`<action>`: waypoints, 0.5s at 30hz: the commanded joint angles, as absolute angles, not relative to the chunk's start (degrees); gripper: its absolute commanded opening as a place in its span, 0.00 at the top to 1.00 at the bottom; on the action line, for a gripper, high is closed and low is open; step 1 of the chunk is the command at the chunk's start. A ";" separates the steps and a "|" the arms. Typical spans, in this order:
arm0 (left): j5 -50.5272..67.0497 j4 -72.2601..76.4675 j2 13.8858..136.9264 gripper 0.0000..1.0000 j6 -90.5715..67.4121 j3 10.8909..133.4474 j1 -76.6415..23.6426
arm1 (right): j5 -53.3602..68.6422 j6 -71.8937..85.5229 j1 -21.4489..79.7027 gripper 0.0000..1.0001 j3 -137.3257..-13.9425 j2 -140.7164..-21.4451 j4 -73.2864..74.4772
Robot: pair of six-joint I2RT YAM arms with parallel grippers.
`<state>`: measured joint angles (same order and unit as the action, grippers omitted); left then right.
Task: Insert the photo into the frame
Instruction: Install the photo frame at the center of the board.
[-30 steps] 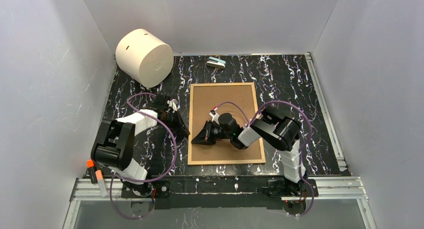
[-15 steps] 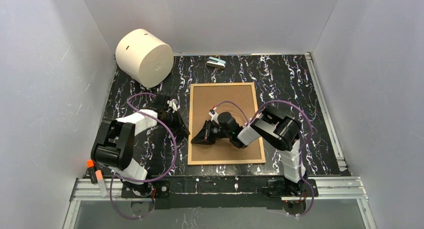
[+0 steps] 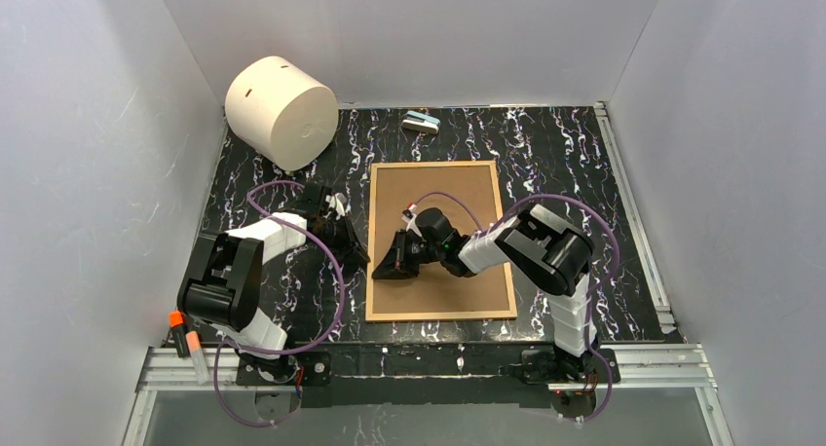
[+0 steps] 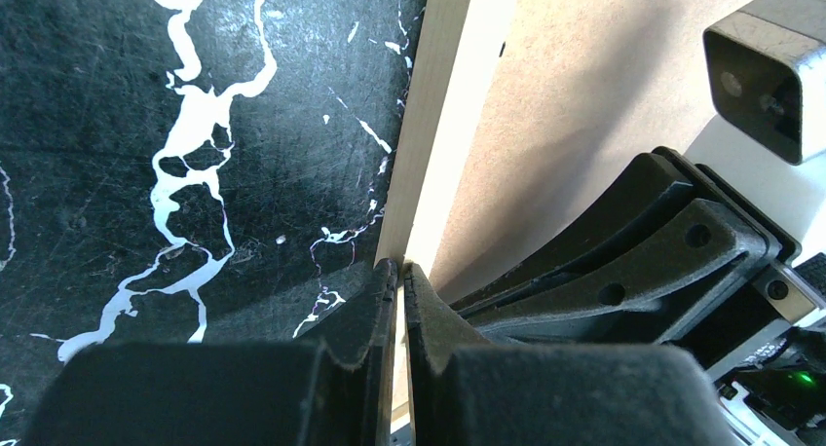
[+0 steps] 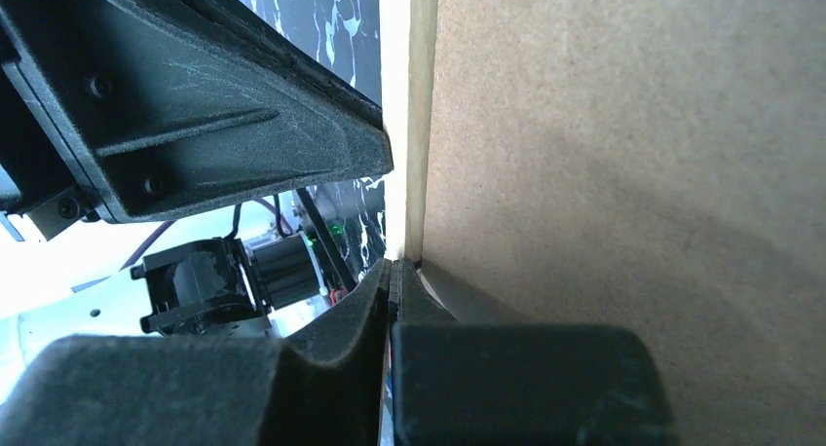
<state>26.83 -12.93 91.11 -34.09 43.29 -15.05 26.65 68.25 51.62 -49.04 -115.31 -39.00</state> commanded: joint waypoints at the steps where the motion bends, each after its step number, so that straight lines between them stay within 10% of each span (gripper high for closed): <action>1: 17.57 -17.73 97.01 0.99 -31.75 39.76 -16.66 | 15.70 62.44 53.95 0.88 -51.91 -117.88 -24.60; 15: 15.96 -19.01 97.70 1.00 -31.81 40.07 -16.47 | 7.51 61.73 54.43 0.62 -51.78 -116.89 -12.09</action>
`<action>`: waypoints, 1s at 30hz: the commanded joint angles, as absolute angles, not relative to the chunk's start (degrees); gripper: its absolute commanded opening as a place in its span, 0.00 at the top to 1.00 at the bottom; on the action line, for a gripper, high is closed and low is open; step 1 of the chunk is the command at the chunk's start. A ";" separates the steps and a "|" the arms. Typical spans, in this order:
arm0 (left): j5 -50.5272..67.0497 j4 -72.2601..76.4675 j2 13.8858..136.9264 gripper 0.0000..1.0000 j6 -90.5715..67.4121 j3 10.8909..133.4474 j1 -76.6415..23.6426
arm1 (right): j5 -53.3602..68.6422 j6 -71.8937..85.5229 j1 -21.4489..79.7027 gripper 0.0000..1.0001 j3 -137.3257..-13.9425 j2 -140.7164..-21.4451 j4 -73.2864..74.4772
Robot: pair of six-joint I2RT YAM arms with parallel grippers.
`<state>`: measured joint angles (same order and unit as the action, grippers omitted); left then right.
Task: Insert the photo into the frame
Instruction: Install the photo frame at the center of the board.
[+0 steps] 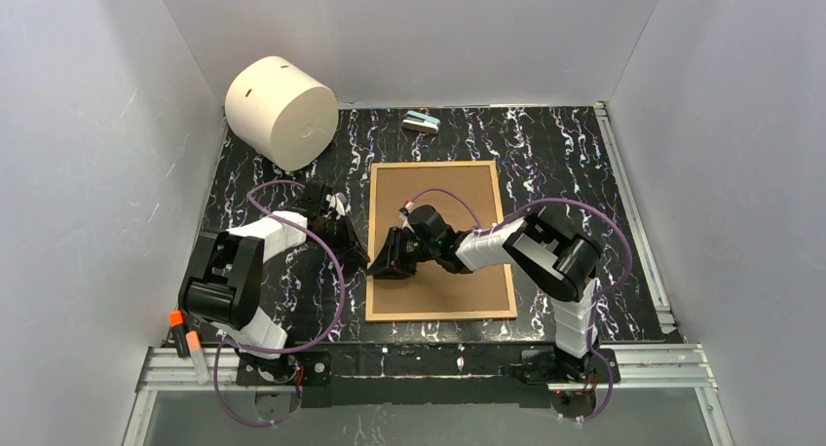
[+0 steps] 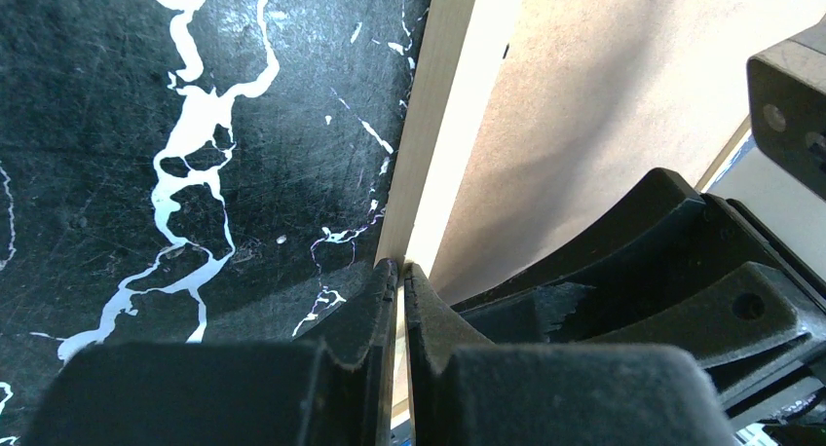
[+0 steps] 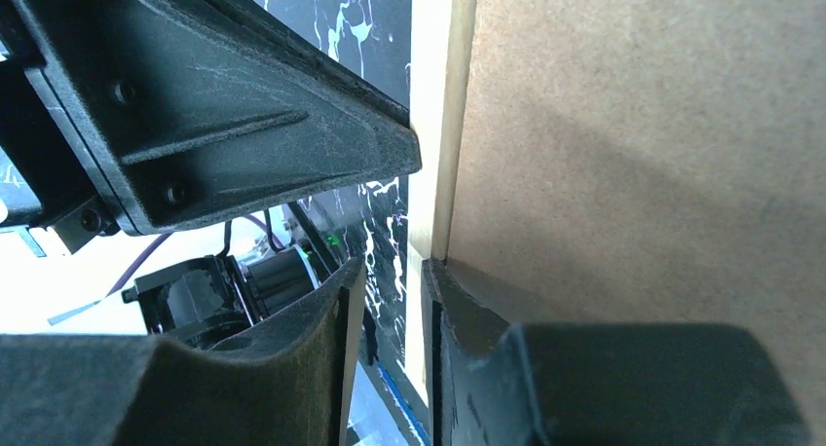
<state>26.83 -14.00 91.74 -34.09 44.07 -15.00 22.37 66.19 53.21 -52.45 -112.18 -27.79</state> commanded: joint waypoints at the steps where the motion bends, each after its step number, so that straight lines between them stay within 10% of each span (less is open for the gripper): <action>1: 15.87 -19.05 97.73 1.00 -31.82 40.08 -16.50 | 6.81 61.70 54.54 0.62 -51.91 -116.82 -11.05; 30: 13.54 -20.52 98.86 1.00 -33.00 40.32 -16.27 | -3.61 56.03 57.32 0.62 -52.31 -112.54 -0.53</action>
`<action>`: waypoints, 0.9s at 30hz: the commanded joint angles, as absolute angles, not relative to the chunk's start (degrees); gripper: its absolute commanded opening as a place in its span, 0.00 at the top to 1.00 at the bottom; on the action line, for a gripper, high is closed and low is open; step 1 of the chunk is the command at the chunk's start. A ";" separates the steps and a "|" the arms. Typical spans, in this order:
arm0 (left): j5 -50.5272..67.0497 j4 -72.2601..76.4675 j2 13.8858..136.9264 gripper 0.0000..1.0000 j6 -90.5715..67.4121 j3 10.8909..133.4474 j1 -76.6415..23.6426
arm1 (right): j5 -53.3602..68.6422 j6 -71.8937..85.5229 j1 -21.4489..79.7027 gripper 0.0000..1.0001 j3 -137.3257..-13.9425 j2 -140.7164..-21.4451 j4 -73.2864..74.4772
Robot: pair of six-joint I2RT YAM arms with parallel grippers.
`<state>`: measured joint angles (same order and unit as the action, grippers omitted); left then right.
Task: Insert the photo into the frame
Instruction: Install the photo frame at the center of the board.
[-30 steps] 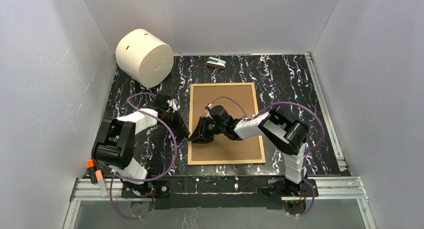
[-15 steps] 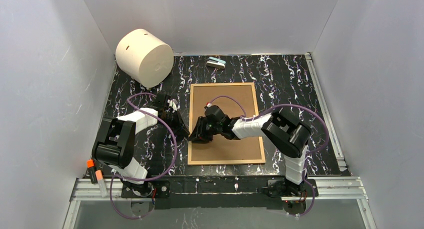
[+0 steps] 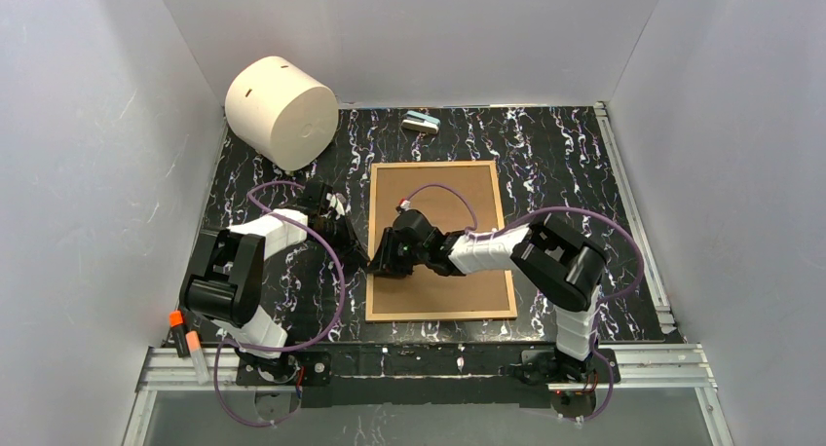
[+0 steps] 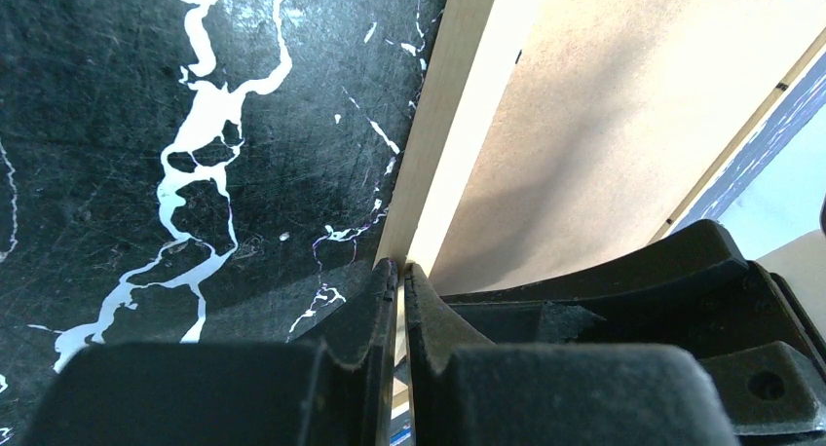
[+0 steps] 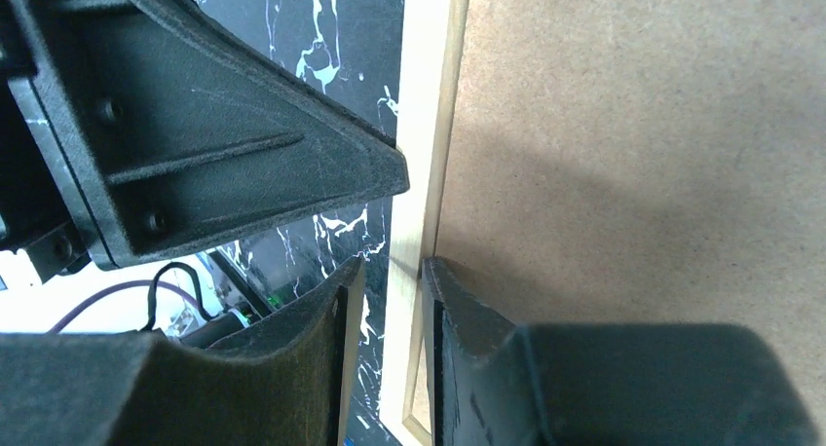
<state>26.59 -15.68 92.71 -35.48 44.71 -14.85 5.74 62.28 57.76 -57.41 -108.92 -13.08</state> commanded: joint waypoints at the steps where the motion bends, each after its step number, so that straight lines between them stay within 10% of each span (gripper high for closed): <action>1: 14.17 -20.19 98.61 1.00 -32.77 40.34 -16.25 | -2.67 55.72 57.22 0.62 -52.11 -111.57 -2.22; 8: 22.16 -15.88 95.86 0.84 -31.92 40.74 -16.27 | 8.60 57.70 54.70 0.65 -50.50 -105.37 -14.71; 14: 24.95 -14.55 94.86 0.70 -31.39 40.61 -16.30 | 13.75 57.67 53.63 0.87 -50.76 -103.55 -21.31; 27: 20.63 -16.92 98.17 0.86 -32.28 39.46 -16.26 | 22.60 60.90 53.62 0.90 -49.31 -108.59 -33.56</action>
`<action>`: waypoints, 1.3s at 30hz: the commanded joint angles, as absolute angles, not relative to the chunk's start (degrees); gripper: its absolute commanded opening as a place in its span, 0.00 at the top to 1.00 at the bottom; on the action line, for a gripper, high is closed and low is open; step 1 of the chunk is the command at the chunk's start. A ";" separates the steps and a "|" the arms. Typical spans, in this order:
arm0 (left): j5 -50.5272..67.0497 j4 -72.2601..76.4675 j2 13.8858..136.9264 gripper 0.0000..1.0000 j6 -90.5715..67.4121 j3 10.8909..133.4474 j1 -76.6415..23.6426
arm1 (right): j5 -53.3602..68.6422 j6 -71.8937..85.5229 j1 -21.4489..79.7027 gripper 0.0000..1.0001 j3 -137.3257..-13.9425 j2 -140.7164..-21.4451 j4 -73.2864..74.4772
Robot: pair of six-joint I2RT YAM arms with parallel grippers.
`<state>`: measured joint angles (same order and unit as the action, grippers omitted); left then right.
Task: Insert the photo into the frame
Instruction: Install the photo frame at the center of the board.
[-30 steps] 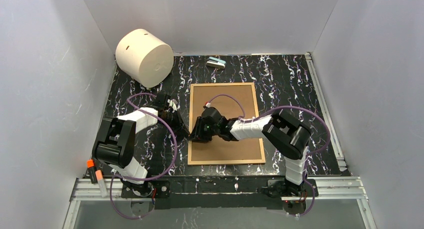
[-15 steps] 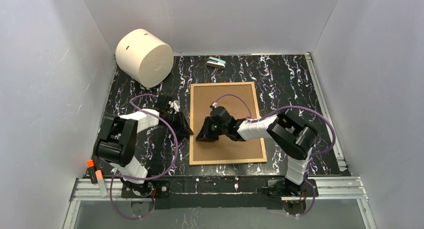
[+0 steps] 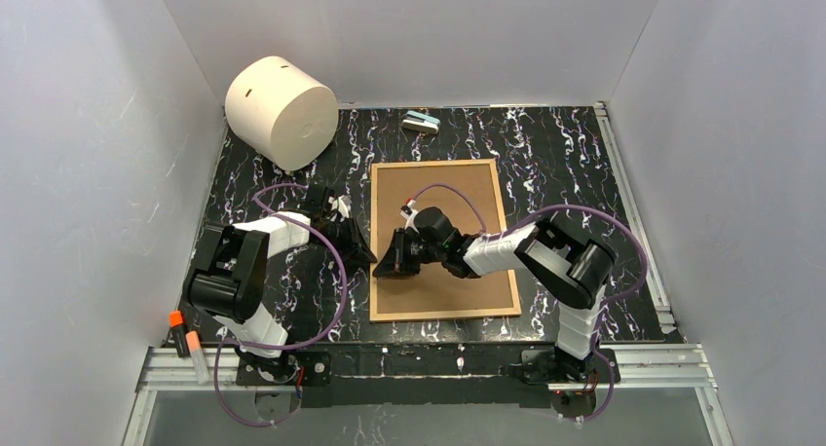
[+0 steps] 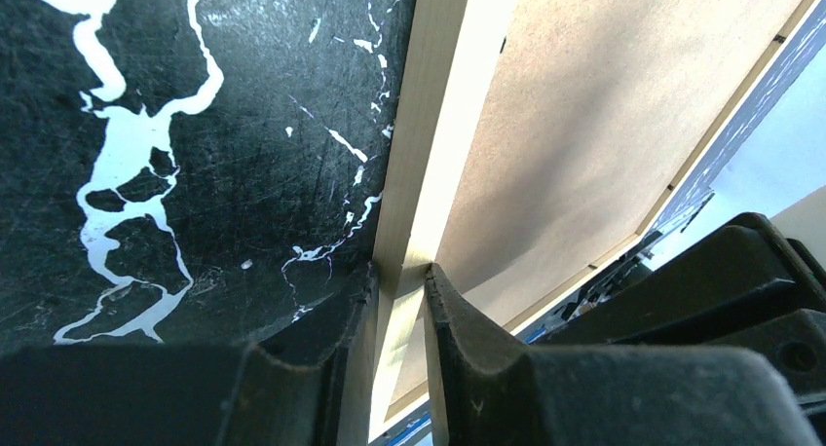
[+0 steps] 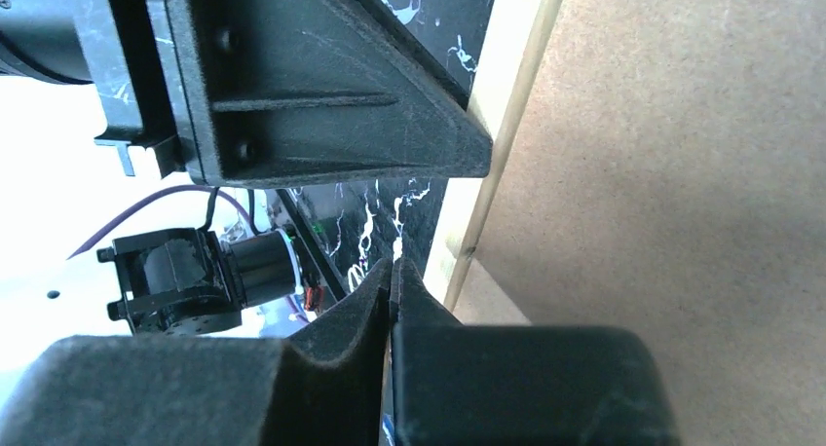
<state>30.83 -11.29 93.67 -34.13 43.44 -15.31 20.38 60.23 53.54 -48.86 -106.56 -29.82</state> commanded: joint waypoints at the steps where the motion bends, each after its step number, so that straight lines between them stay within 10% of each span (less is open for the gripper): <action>1: 20.48 -16.96 98.17 0.86 -32.26 39.46 -16.32 | 22.36 60.91 53.61 0.89 -49.50 -109.06 -32.89; 39: 16.69 -18.35 99.21 0.90 -32.70 39.36 -16.21 | 6.08 65.28 52.82 0.86 -49.50 -116.71 -2.19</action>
<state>30.74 -11.38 93.95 -34.57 43.44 -15.31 20.99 67.99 52.90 -53.32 -110.69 -18.24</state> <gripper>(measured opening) 0.188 0.141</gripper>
